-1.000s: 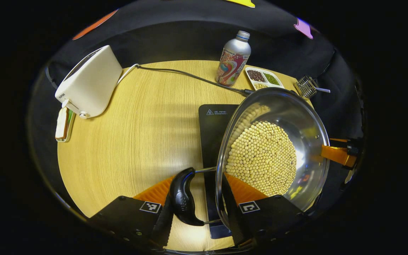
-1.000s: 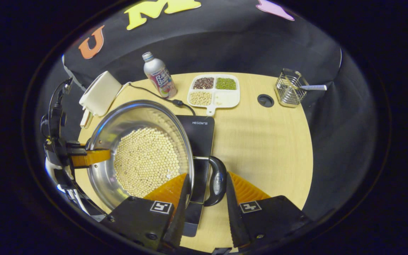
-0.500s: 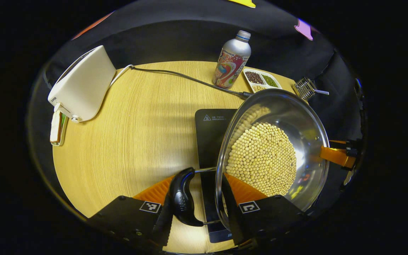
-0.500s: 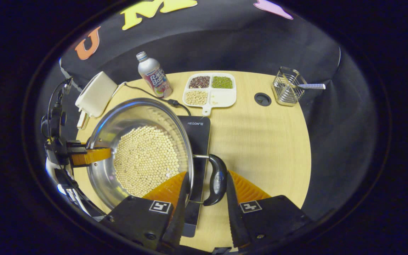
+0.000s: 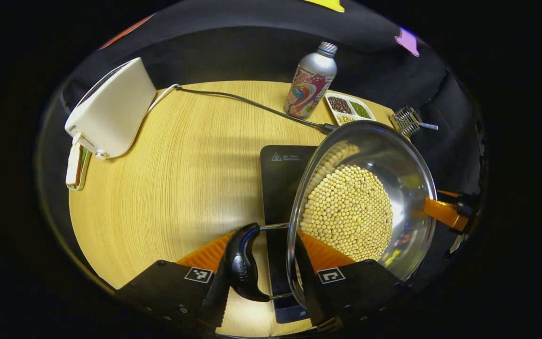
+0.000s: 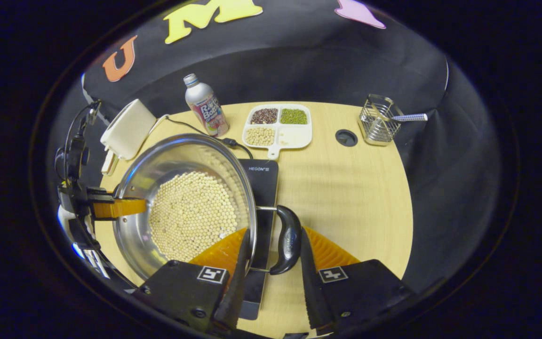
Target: First push the handle of the pot to place it horizontally, then grasp the pot with both hands and set it on the induction cooktop.
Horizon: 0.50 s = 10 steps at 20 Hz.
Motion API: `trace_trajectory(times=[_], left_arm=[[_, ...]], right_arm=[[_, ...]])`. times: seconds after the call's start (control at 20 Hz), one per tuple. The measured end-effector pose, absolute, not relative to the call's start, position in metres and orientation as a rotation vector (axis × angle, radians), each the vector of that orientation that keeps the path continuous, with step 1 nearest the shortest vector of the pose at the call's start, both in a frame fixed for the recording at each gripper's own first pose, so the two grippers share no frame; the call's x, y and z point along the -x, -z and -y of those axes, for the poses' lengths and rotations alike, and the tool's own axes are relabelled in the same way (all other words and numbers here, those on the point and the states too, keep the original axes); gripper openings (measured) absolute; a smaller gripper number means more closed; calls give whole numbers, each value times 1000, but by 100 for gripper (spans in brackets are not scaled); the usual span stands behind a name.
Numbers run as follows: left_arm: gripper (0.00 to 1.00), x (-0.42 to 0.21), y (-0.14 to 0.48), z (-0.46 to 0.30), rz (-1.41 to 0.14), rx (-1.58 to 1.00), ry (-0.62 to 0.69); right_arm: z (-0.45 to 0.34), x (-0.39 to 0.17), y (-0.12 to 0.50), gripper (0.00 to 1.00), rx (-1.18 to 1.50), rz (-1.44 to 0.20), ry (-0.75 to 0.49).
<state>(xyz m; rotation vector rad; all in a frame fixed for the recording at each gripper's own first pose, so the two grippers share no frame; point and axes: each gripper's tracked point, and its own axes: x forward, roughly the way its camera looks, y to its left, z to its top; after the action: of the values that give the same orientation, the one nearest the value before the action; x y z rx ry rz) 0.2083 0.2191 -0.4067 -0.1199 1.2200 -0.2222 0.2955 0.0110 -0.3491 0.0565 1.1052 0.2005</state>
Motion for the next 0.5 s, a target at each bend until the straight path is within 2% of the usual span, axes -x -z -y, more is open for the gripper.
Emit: trace_trajectory(times=[0.05,0.15,0.2,0.25,0.3,0.35,0.5], left_arm=[[66,-208,405,-220,-1211,121,224],[78,-213,393,-223,-1157,110,212],[100,-215,382,-224,-1115,107,214],[98,-213,378,-228,-1090,99,207],[96,-213,372,-231,-1062,94,203],[97,-211,369,-234,-1039,84,196],[96,-212,354,-244,-969,50,164]], right_arm=[[-9,-295,349,57,-52,-1099,-197],[-9,-295,347,67,-67,-1069,-189],[-4,-302,339,69,-63,-1034,-169],[1,-304,332,69,-47,-1003,-148],[2,-305,324,79,-37,-962,-150],[2,-305,317,83,-23,-929,-162],[-3,-283,310,80,6,-900,-171]])
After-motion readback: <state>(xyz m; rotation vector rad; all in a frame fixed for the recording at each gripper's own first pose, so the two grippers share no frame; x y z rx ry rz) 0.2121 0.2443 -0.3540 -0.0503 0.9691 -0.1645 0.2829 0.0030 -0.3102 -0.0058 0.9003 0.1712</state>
